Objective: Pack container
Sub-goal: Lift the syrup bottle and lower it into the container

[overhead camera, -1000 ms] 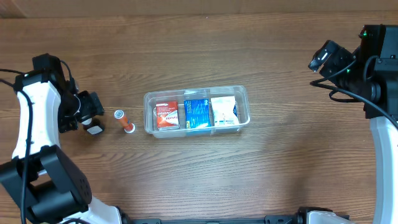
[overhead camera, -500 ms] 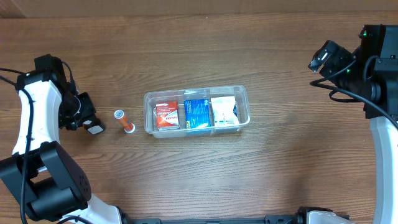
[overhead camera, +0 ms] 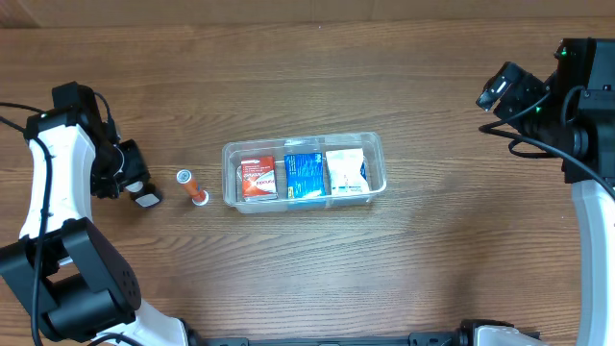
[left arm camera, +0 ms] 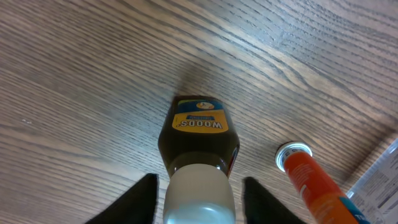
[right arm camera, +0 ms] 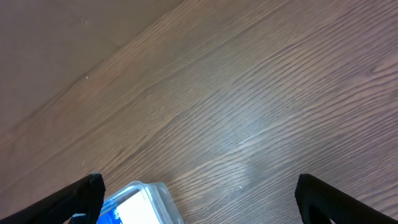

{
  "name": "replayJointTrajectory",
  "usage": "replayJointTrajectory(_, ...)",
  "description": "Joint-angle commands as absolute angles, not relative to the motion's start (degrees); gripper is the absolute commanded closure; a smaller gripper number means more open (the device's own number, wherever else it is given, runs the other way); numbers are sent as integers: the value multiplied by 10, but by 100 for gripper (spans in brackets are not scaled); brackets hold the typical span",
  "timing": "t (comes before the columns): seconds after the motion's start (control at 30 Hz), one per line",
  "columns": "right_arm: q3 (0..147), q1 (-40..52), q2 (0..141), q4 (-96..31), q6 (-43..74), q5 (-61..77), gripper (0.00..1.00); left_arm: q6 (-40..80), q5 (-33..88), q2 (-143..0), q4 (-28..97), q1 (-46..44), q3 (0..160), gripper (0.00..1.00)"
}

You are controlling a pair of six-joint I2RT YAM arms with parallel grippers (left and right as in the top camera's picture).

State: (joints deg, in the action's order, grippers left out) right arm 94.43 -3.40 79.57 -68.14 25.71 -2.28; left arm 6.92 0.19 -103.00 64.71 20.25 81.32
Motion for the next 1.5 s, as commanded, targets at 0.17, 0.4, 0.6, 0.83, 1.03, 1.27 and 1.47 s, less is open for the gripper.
replayJointTrajectory(0.17,948,-36,788,-678,257,-22,0,39,34,-1038,642,202,811,62)
replayJointTrajectory(0.4,948,-36,788,-678,257,-22,0,21,59,-1002,716,201,917,93)
replayJointTrajectory(0.6,948,-36,788,-678,257,-22,0,22,75,-937,841,81,1178,94)
replayJointTrajectory(0.83,948,-36,788,-678,257,-22,0,29,69,-933,816,-116,1183,94)
replayJointTrajectory(1.03,948,-36,788,-678,257,-22,0,58,45,-994,788,-201,1126,94)
replayJointTrajectory(1.27,948,-36,788,-678,257,-22,0,6,13,-1059,787,-232,1078,92)
replayJointTrajectory(1.47,948,-36,788,-678,257,-22,0,-182,13,-1081,752,-232,1076,94)
